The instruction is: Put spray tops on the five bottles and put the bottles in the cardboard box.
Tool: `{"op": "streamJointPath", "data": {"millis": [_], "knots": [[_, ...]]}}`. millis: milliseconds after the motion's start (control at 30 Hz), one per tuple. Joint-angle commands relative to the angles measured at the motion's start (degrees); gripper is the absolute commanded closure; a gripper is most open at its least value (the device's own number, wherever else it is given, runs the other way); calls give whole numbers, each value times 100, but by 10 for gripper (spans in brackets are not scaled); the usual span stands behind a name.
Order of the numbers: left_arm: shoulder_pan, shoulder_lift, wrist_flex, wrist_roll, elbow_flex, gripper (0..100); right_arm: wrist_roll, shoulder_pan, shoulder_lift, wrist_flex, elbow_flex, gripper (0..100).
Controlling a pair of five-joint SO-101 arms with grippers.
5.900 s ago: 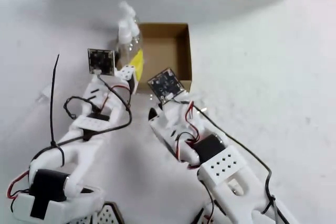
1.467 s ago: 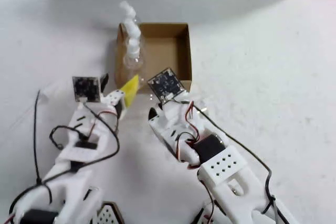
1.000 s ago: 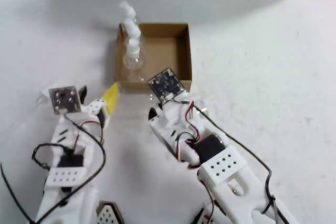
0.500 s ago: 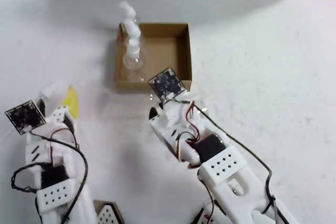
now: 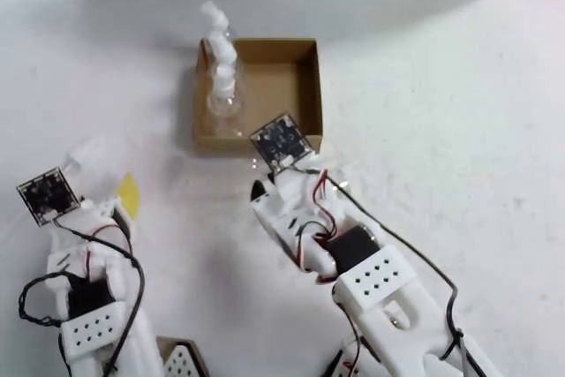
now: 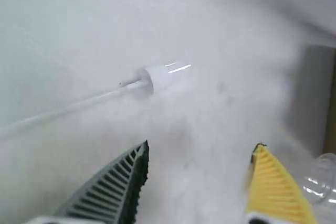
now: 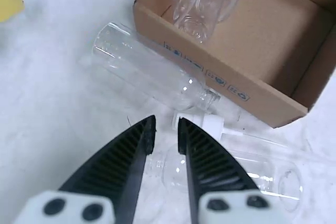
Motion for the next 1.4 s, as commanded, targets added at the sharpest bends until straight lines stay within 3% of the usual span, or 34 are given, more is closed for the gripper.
{"op": "streamJointPath", "data": {"millis": [0, 233, 367, 1000, 1367], "knots": [[-40, -136, 62, -62, 0, 735, 53, 4, -48, -119, -299, 947], [-22, -136, 53, -62, 0, 986, 53, 4, -57, -119, -237, 947], [-22, -136, 79, -62, 0, 936, 53, 4, -101, -127, -176, 947], [259, -136, 79, -70, 0, 936, 26, -13, -48, -602, -141, 947], [259, 479, -211, -747, -44, 936, 9, -1147, -40, -716, -404, 947]]}}
